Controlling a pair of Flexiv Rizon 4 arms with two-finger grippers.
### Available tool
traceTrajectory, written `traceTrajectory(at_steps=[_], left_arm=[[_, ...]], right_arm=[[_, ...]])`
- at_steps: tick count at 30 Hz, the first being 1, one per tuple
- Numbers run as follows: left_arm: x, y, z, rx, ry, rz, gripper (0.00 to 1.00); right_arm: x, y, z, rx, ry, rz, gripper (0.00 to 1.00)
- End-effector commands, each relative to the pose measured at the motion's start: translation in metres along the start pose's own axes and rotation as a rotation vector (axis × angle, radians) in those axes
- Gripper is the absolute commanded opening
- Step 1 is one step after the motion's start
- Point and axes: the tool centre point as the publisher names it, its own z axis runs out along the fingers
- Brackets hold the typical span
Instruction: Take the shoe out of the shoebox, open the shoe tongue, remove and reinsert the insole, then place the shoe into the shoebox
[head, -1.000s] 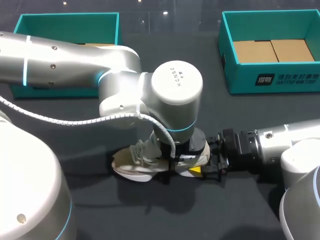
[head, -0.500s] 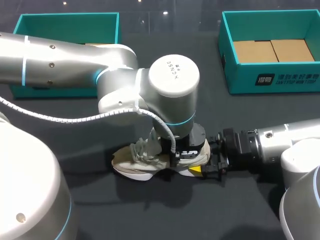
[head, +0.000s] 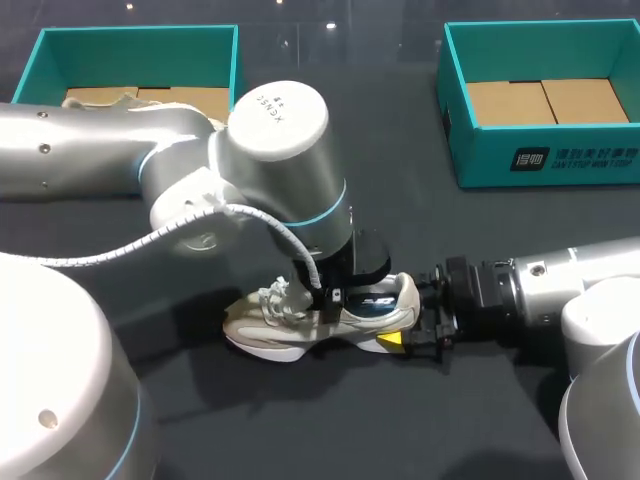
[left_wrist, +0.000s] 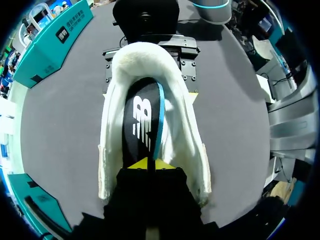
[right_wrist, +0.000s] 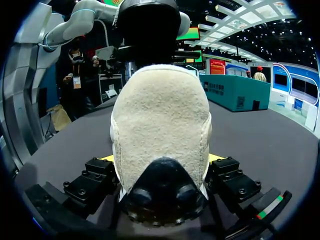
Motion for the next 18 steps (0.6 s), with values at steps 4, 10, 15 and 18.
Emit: traceTrajectory(at_steps=[4, 10, 15, 18], left_arm=[[0.001, 0.011, -0.01, 0.15, 0.028, -0.016, 0.0], [0.002, 0.013, -0.015, 0.199, 0.024, -0.035, 0.0], [0.003, 0.021, -0.017, 0.234, 0.028, -0.05, 0.0], [0.003, 0.024, -0.019, 0.26, 0.031, -0.07, 0.0]], right_arm=[[0.001, 0.0, 0.001, 0.003, 0.001, 0.0, 0.0], [0.001, 0.0, 0.001, 0.003, 0.001, 0.0, 0.0], [0.001, 0.0, 0.001, 0.003, 0.001, 0.0, 0.0], [0.001, 0.0, 0.001, 0.003, 0.001, 0.0, 0.0]])
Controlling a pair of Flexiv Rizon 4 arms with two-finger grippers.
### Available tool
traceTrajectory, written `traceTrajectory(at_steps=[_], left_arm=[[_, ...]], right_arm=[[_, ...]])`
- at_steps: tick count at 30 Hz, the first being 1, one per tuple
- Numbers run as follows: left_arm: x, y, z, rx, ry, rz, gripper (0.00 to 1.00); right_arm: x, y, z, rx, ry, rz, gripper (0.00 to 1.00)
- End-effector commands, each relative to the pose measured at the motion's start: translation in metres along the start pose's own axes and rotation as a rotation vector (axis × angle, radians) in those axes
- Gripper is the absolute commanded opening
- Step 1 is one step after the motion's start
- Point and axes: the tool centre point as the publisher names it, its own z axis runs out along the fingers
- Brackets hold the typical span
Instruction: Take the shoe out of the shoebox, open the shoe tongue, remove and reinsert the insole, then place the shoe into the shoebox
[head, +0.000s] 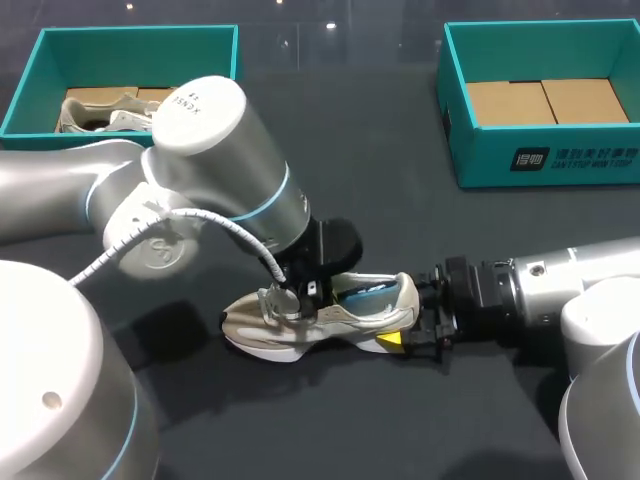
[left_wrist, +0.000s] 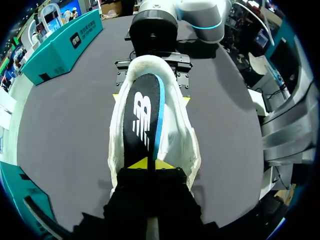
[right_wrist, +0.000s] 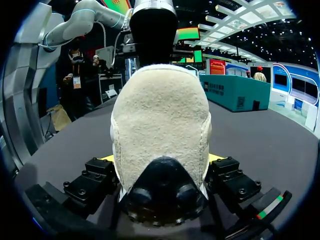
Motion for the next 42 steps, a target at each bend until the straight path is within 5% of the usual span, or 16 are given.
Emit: traceTrajectory(at_steps=[1, 42], left_arm=[[0.001, 0.012, -0.007, 0.091, 0.002, -0.011, 0.0], [-0.01, -0.069, -0.033, 0.076, -0.124, 0.118, 0.0]], right_arm=[[0.001, 0.0, 0.001, 0.003, 0.001, 0.0, 0.0], [0.001, 0.0, 0.001, 0.003, 0.001, 0.0, 0.0]])
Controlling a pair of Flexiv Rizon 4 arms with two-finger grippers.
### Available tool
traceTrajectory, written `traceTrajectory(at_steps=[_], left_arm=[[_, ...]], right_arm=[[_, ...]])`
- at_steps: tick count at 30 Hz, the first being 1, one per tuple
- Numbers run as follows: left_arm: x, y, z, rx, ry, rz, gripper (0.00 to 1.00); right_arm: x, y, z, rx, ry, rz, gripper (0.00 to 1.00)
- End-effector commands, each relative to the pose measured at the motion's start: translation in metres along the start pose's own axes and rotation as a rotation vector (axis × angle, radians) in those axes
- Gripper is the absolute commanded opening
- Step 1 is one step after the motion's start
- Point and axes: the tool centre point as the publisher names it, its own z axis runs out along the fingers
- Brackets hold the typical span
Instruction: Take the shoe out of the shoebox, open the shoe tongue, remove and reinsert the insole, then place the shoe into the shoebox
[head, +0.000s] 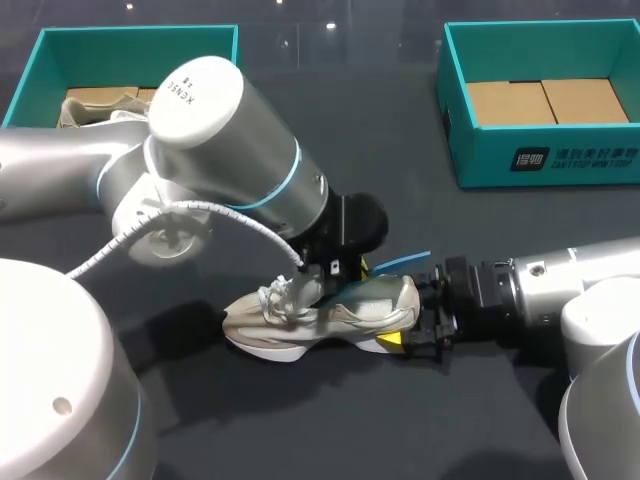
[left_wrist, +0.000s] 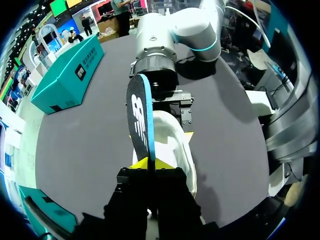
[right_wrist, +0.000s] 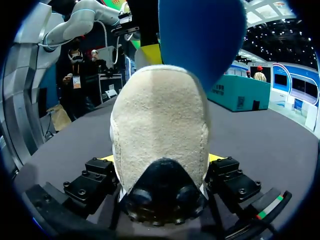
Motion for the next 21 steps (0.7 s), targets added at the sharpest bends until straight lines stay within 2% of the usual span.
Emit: traceTrajectory(at_steps=[1, 5, 7, 14, 16, 18, 19, 21], left_arm=[[0.002, -0.01, -0.001, -0.025, -0.03, -0.011, 0.0], [0.005, -0.012, -0.003, -0.028, -0.047, -0.011, 0.18], [0.006, -0.012, -0.002, -0.032, -0.049, -0.01, 0.23], [0.01, -0.011, -0.007, -0.019, -0.079, -0.025, 0.48], [0.013, -0.011, -0.008, -0.012, -0.09, -0.03, 0.64], [0.015, -0.011, -0.008, -0.005, -0.095, -0.035, 0.91], [0.015, -0.011, -0.008, 0.001, -0.09, -0.037, 1.0], [0.015, -0.012, -0.006, 0.012, -0.081, -0.043, 1.0]], right_arm=[[0.001, 0.0, 0.001, 0.003, 0.001, 0.0, 0.0], [0.001, 0.0, 0.001, 0.003, 0.001, 0.0, 0.0], [0.001, 0.0, 0.001, 0.003, 0.001, 0.0, 0.0], [0.001, 0.0, 0.001, 0.003, 0.001, 0.0, 0.0], [0.001, 0.0, 0.001, 0.003, 0.001, 0.0, 0.0], [0.001, 0.0, 0.001, 0.003, 0.001, 0.0, 0.0], [0.001, 0.0, 0.001, 0.003, 0.001, 0.0, 0.0], [0.001, 0.0, 0.001, 0.003, 0.001, 0.0, 0.0]])
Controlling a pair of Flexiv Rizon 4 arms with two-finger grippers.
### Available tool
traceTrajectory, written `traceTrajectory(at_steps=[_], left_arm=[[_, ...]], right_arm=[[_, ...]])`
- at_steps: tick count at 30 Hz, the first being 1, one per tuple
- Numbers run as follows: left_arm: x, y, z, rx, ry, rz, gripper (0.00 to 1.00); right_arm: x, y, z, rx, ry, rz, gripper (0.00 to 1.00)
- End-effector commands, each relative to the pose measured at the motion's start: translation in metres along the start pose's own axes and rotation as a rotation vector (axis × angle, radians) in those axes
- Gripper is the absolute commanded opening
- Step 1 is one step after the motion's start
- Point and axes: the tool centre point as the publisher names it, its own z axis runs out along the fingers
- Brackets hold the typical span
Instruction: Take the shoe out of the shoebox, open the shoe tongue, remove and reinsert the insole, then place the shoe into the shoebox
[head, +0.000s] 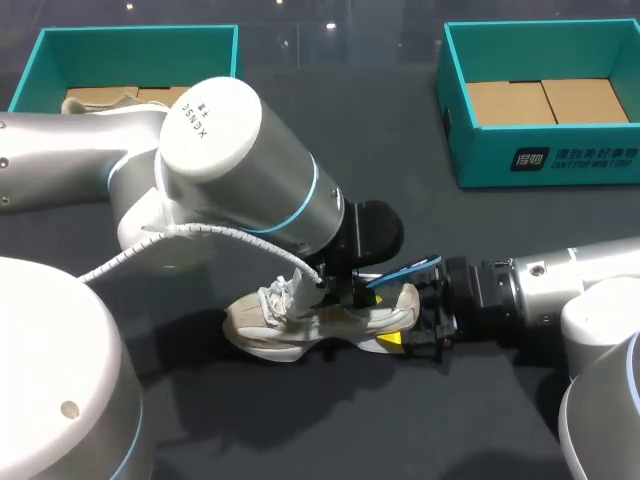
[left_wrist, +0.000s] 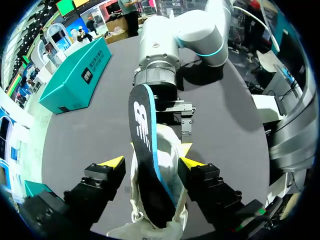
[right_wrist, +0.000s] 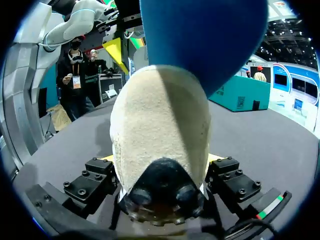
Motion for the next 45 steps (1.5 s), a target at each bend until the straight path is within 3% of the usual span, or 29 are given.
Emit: traceTrajectory(at_steps=[1, 6, 18, 29, 32, 35, 39, 41, 45], left_arm=[[0.002, 0.004, -0.001, 0.027, 0.011, -0.008, 1.0], [-0.001, -0.001, -0.011, 0.045, -0.016, -0.08, 1.0], [-0.001, -0.001, -0.011, 0.045, -0.016, -0.08, 1.0], [-0.001, -0.004, 0.005, 0.086, -0.19, -0.123, 1.0], [-0.002, -0.008, 0.009, 0.093, -0.214, -0.112, 0.97], [-0.003, -0.012, 0.012, 0.096, -0.242, -0.095, 0.86], [-0.002, -0.011, 0.016, 0.103, -0.278, -0.086, 0.83], [-0.002, -0.009, 0.018, 0.111, -0.281, -0.085, 0.74], [0.0, -0.005, 0.024, 0.123, -0.305, -0.08, 0.66]], right_arm=[[0.001, 0.0, 0.001, 0.003, 0.001, 0.0, 0.0], [0.001, 0.0, 0.001, 0.003, 0.001, 0.0, 0.0], [0.001, 0.0, 0.001, 0.003, 0.001, 0.0, 0.0], [0.001, 0.0, 0.001, 0.003, 0.001, 0.0, 0.0], [0.001, 0.0, 0.001, 0.003, 0.001, 0.0, 0.0], [0.001, 0.0, 0.001, 0.003, 0.001, 0.0, 0.0], [0.001, 0.0, 0.001, 0.003, 0.001, 0.0, 0.0], [0.001, 0.0, 0.001, 0.003, 0.001, 0.0, 0.0], [0.001, 0.0, 0.001, 0.003, 0.001, 0.0, 0.0]])
